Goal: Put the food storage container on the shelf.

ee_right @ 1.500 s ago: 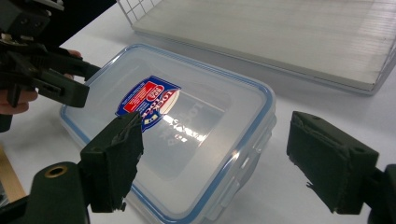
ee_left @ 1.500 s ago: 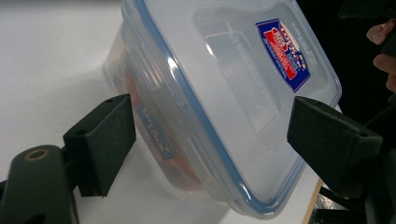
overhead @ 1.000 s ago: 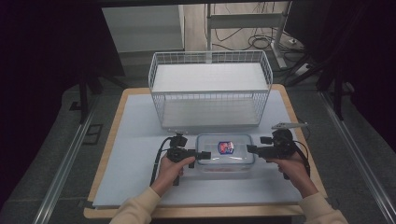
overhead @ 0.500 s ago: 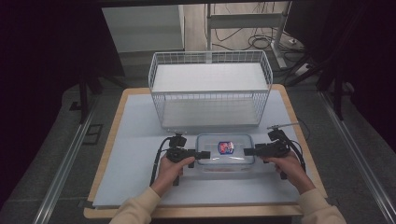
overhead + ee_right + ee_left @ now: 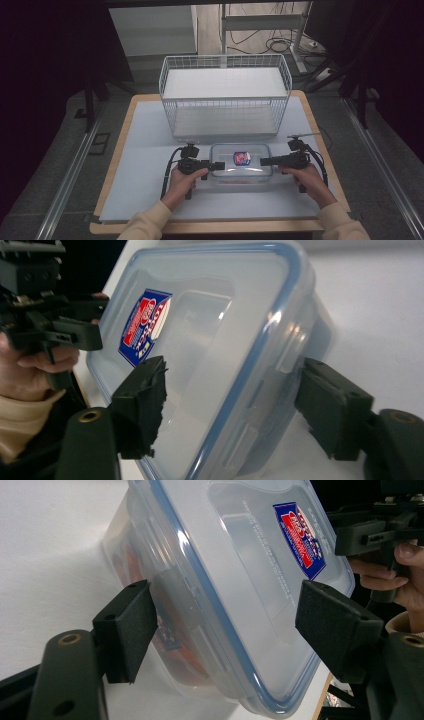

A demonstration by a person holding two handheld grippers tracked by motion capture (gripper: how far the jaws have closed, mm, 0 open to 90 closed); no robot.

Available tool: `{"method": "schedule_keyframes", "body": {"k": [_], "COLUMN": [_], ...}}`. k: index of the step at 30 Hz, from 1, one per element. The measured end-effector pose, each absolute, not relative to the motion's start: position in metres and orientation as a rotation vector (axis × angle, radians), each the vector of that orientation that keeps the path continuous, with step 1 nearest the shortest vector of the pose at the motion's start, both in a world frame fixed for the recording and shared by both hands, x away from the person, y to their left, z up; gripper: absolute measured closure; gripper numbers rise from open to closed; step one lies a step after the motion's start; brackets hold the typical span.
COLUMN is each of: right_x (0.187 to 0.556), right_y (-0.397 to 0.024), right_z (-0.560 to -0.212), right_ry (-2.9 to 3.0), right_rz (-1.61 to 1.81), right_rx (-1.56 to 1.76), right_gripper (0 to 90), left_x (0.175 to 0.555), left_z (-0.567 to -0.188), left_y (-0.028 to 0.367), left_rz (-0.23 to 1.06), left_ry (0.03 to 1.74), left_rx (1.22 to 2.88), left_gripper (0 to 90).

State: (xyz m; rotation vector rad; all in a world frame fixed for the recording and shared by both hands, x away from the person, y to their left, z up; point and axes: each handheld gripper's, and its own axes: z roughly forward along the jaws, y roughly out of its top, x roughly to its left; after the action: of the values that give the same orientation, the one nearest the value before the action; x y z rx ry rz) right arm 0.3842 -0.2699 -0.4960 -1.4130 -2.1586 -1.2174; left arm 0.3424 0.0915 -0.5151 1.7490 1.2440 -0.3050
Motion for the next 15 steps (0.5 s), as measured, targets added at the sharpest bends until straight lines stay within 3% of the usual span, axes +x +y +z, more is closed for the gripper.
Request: {"method": "schedule_keyframes", "body": {"k": [5,15], "right_x": [0.380,0.364], "right_y": [-0.276,-0.278], "right_z": [-0.494,-0.486], "right_ry": [-2.113,-2.162], "right_rz": [-1.248,-1.305], "right_rx": [-1.427,-1.408], "right_gripper": [38.8,44.3], "left_x": [0.335,0.317], "left_z": [-0.513,-0.507], "left_y": [0.093,0.094], "left_rz": [-0.272,-0.198], "left_ry": [1.232,1.207], "left_rx": [1.732,1.724], "left_gripper": [30.2,38.0]}}
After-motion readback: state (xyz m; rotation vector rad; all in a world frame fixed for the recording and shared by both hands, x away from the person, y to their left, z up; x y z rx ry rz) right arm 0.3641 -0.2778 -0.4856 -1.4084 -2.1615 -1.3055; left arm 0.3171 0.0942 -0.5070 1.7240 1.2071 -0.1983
